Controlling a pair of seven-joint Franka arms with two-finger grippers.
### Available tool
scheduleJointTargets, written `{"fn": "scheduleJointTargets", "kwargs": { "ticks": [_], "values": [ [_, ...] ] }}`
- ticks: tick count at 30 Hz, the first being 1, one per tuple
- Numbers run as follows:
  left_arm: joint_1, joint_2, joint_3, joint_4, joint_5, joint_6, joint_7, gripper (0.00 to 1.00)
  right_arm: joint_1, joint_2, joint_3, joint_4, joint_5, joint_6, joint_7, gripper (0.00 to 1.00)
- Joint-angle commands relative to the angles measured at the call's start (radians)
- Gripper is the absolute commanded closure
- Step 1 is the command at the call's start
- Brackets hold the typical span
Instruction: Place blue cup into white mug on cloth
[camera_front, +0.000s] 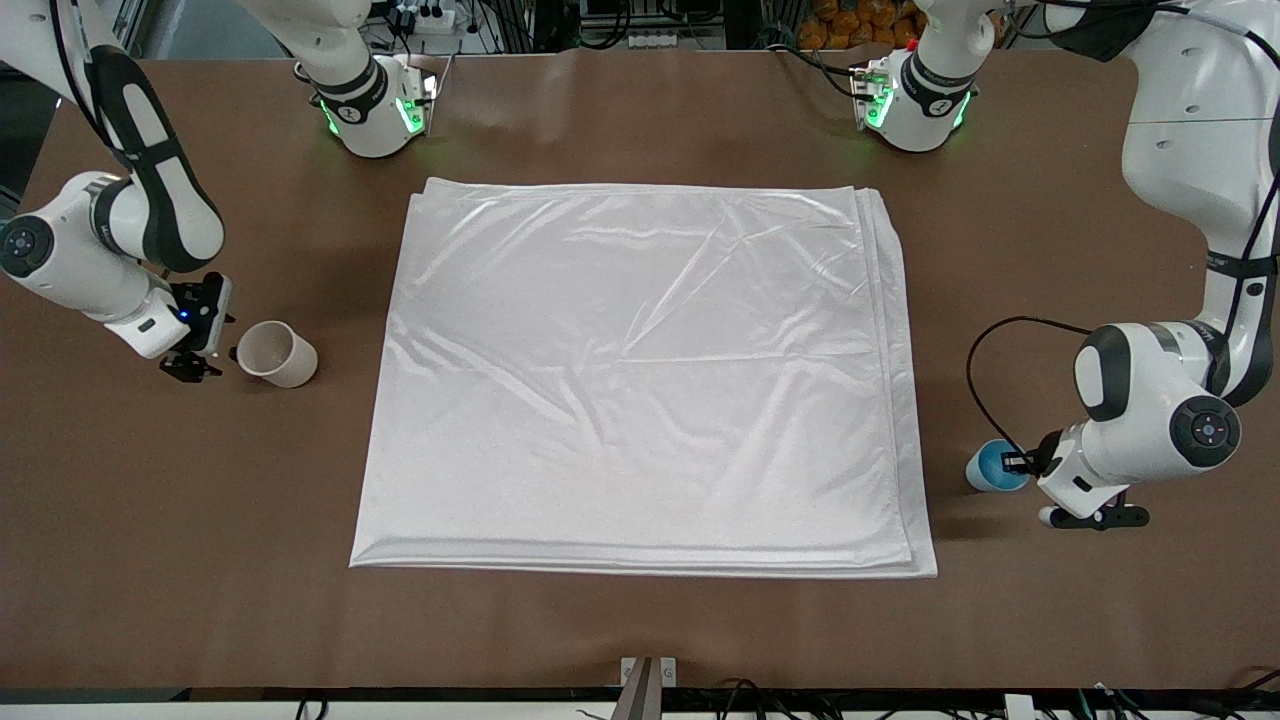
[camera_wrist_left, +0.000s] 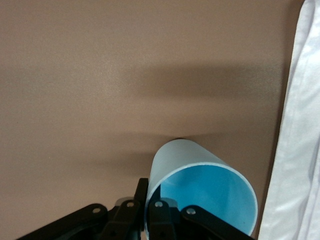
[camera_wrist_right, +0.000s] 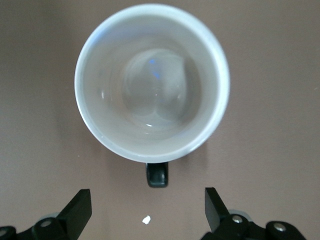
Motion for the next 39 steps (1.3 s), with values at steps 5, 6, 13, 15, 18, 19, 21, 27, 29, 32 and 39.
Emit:
{"fn": "scheduleJointTargets", "kwargs": {
  "ticks": [5,6,13,15,18,19,21,27,29,32,39],
  "values": [
    [0.001,-0.012,-0.006,0.016,0.023,0.002,0.004,1.0,-0.021,0.03,0.015,-0.023,0.027,0.065,-0.036,0.0],
    [0.001,-0.016,-0.006,0.016,0.025,0.0,0.004,1.0,-0.02,0.032,0.015,-0.023,0.028,0.065,-0.036,0.0],
    [-0.001,-0.062,-0.013,0.016,0.025,-0.035,0.006,1.0,-0.023,0.043,0.018,-0.038,0.03,0.077,-0.036,0.0],
    [-0.002,-0.073,-0.013,0.016,0.023,-0.049,0.004,1.0,-0.023,0.043,0.02,-0.041,0.03,0.077,-0.036,0.0],
    [-0.004,-0.093,-0.016,0.016,0.023,-0.061,0.004,1.0,-0.023,0.043,0.03,-0.044,0.036,0.078,-0.036,0.05],
    [-0.004,-0.098,-0.016,0.016,0.023,-0.064,0.004,1.0,-0.023,0.043,0.032,-0.044,0.053,0.078,-0.037,0.06],
    [-0.005,-0.107,-0.018,0.016,0.022,-0.072,0.004,1.0,-0.021,0.043,0.032,-0.051,0.079,0.08,-0.045,0.15],
    [-0.004,-0.136,-0.042,0.018,0.022,-0.084,0.004,1.0,-0.023,0.039,0.033,-0.061,0.085,0.089,-0.057,0.63],
    [-0.005,-0.153,-0.044,0.018,0.02,-0.093,0.004,1.0,-0.023,0.038,0.033,-0.061,0.086,0.089,-0.057,0.75],
    [-0.002,-0.164,-0.067,0.018,0.014,-0.109,0.004,1.0,-0.021,0.035,0.035,-0.061,0.085,0.089,-0.059,0.86],
    [-0.004,-0.184,-0.099,0.018,0.011,-0.11,-0.005,1.0,-0.021,0.02,0.043,-0.06,0.086,0.081,-0.067,0.96]
  ]
}}
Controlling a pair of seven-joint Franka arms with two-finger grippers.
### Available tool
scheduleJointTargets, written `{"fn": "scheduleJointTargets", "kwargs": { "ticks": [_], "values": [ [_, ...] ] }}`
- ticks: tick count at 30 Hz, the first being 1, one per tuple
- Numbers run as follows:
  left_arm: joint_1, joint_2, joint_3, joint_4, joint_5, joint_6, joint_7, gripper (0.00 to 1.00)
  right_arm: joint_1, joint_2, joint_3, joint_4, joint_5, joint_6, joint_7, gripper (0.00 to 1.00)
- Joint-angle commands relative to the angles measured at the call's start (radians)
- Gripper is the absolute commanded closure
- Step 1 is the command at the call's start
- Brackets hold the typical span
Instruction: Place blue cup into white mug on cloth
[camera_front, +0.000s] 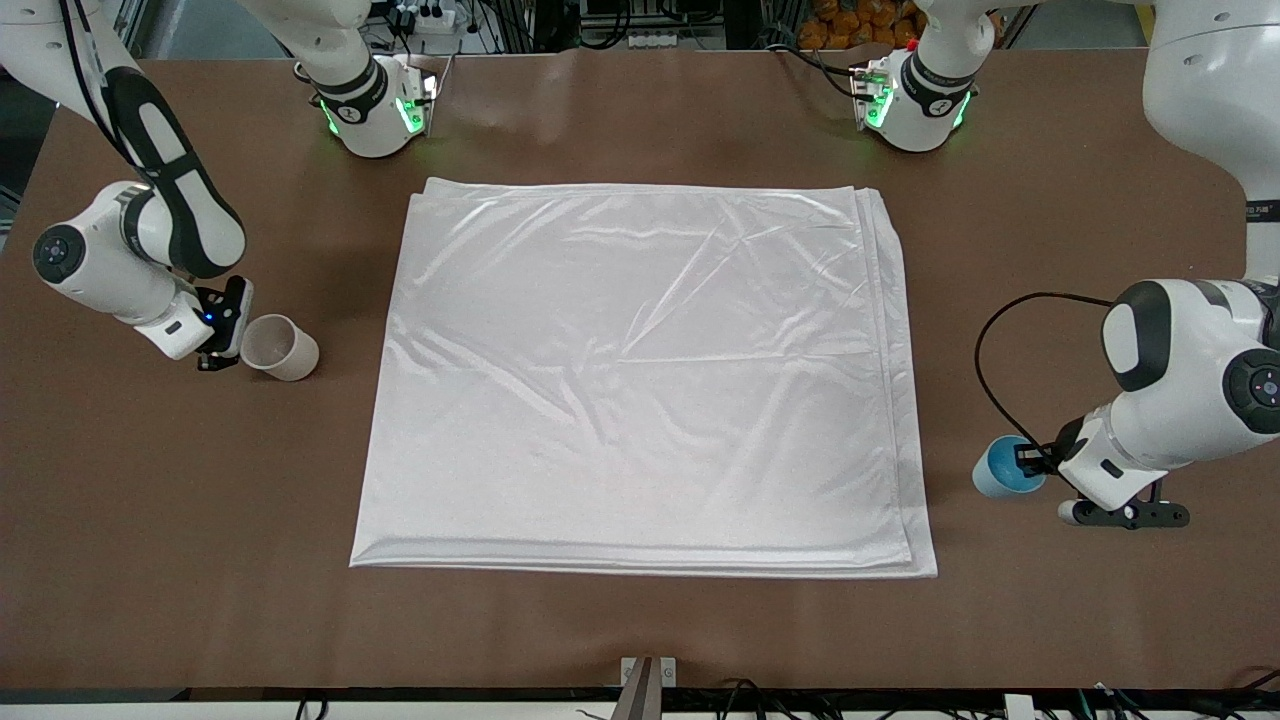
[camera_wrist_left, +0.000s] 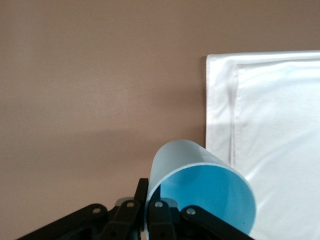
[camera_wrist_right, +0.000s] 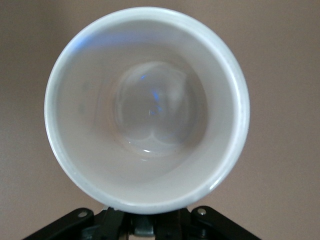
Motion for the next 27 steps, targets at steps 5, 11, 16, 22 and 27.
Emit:
{"fn": "scheduleJointTargets", "kwargs": {
  "ticks": [5,11,16,22,27],
  "values": [
    [0.004,-0.038,-0.031,-0.012,0.014,-0.017,-0.005,1.0,-0.015,-0.047,0.05,-0.025,0.042,0.003,-0.045,1.0],
    [0.004,-0.053,-0.035,-0.012,0.014,-0.019,-0.005,1.0,-0.011,-0.089,0.128,-0.018,0.114,-0.026,-0.048,1.0],
    [0.004,-0.067,-0.046,-0.012,0.014,-0.02,-0.005,1.0,-0.006,-0.099,0.19,-0.018,0.152,-0.034,-0.036,1.0],
    [0.006,-0.087,-0.061,-0.012,0.014,-0.022,-0.004,1.0,0.023,-0.097,0.279,-0.009,0.223,-0.031,0.016,1.0],
    [0.007,-0.088,-0.072,-0.012,0.012,-0.036,-0.001,1.0,0.096,-0.096,0.306,0.011,0.223,-0.028,0.105,1.0]
  ]
}}
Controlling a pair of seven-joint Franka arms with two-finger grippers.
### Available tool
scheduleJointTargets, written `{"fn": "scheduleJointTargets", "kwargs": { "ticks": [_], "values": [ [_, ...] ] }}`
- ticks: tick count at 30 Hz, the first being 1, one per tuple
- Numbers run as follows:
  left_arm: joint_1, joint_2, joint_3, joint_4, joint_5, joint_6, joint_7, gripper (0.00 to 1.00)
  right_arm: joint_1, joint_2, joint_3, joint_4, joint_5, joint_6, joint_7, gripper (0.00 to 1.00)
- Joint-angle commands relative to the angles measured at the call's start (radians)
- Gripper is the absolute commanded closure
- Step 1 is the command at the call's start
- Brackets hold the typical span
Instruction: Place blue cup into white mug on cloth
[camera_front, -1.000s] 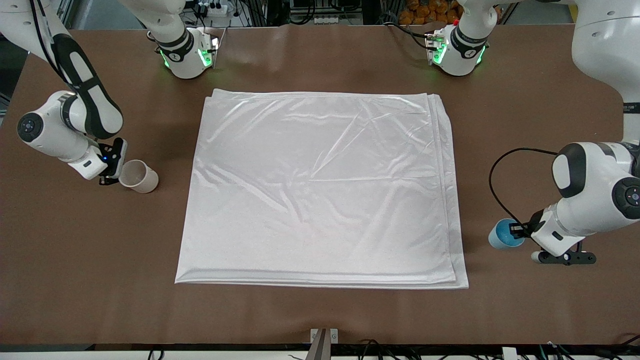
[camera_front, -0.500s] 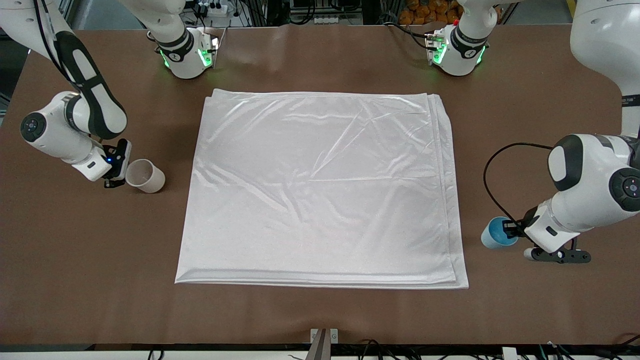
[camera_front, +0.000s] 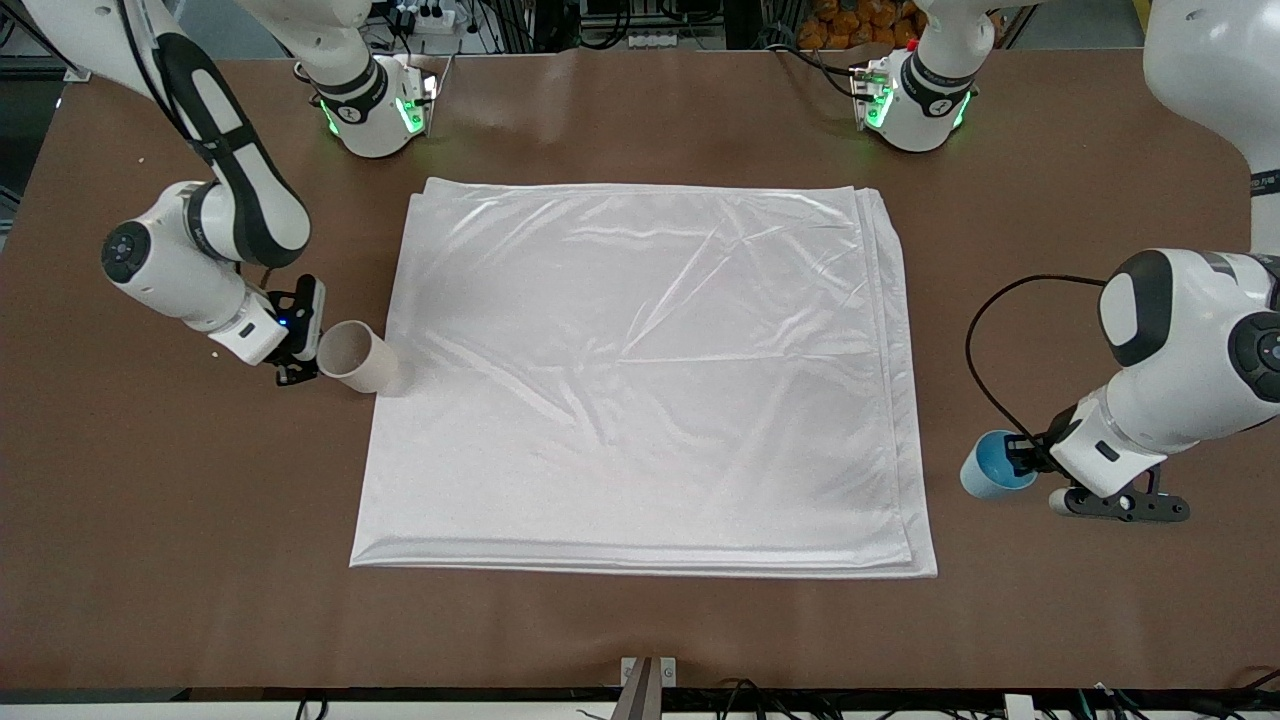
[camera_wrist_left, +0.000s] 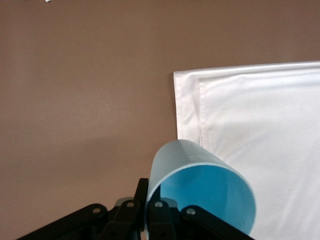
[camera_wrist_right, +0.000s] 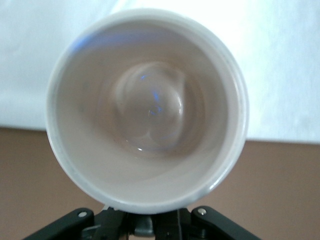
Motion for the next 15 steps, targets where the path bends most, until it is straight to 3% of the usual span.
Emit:
{"fn": "scheduleJointTargets", "kwargs": {
  "ticks": [1,15],
  "values": [
    [0.01,-0.025,-0.02,-0.012,0.012,-0.02,0.001,1.0,0.077,-0.021,0.026,0.008,0.033,-0.002,0.088,1.0],
    [0.013,-0.068,-0.038,-0.012,0.009,-0.043,0.003,1.0,0.396,0.012,0.022,0.1,0.021,0.018,0.428,1.0]
  ]
}}
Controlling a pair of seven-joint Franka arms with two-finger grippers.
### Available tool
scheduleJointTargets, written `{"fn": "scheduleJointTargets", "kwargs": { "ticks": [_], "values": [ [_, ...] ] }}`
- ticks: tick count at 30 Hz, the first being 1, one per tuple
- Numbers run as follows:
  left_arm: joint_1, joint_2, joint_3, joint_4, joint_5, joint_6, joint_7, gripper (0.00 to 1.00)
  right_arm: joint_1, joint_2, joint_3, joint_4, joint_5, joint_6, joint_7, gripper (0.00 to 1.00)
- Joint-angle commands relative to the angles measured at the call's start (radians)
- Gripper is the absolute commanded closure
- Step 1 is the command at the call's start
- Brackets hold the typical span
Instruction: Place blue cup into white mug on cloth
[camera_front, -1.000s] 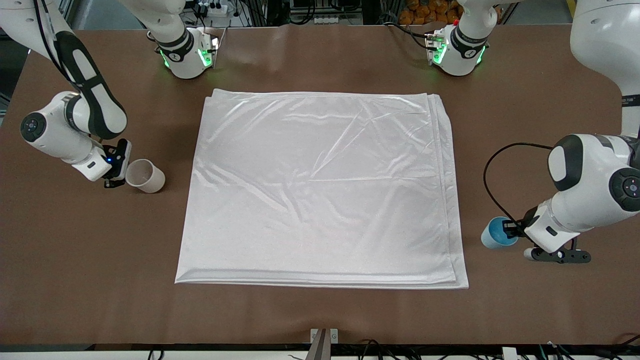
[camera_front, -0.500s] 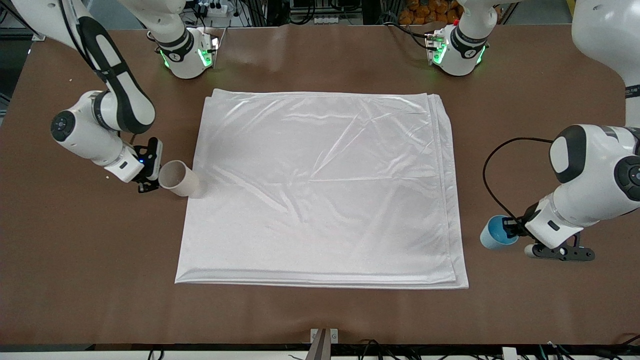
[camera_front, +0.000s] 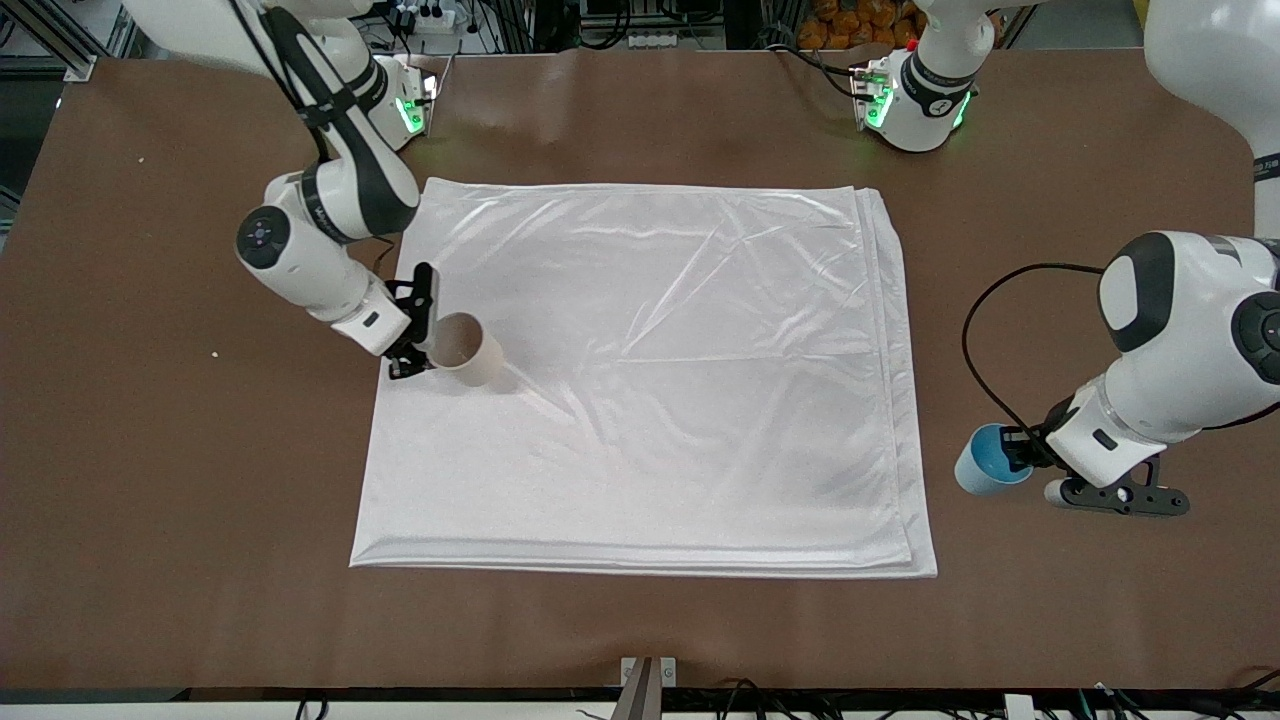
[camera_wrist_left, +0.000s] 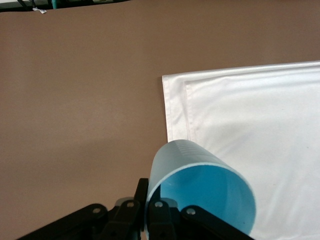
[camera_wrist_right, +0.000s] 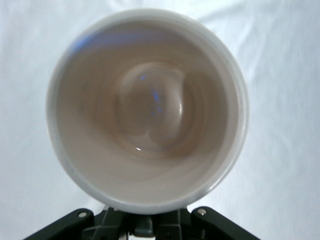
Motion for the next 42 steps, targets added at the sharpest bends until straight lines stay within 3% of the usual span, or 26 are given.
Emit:
{"fn": "scheduleJointTargets", "kwargs": {
  "ticks": [1,7,15,22,29,42],
  "values": [
    [0.012,-0.035,-0.01,-0.012,0.011,-0.027,0.003,1.0,0.097,0.017,-0.007,0.048,0.013,0.002,0.117,1.0],
    [0.009,-0.05,-0.009,-0.012,0.011,-0.061,-0.002,1.0,0.184,0.069,-0.012,0.097,-0.035,0.006,0.255,1.0],
    [0.007,-0.047,-0.009,-0.012,0.011,-0.063,-0.001,1.0,0.259,0.161,-0.01,0.206,-0.28,-0.001,0.562,1.0],
    [0.003,-0.04,-0.009,-0.012,0.009,-0.063,-0.001,1.0,0.324,0.224,-0.01,0.26,-0.412,-0.007,0.74,1.0],
    [0.003,-0.037,-0.009,-0.012,0.011,-0.063,-0.004,1.0,0.351,0.269,-0.019,0.287,-0.483,-0.007,0.805,1.0],
    [0.003,-0.027,-0.007,-0.012,0.014,-0.063,0.001,1.0,0.391,0.307,-0.046,0.307,-0.51,-0.007,0.831,1.0]
  ]
}}
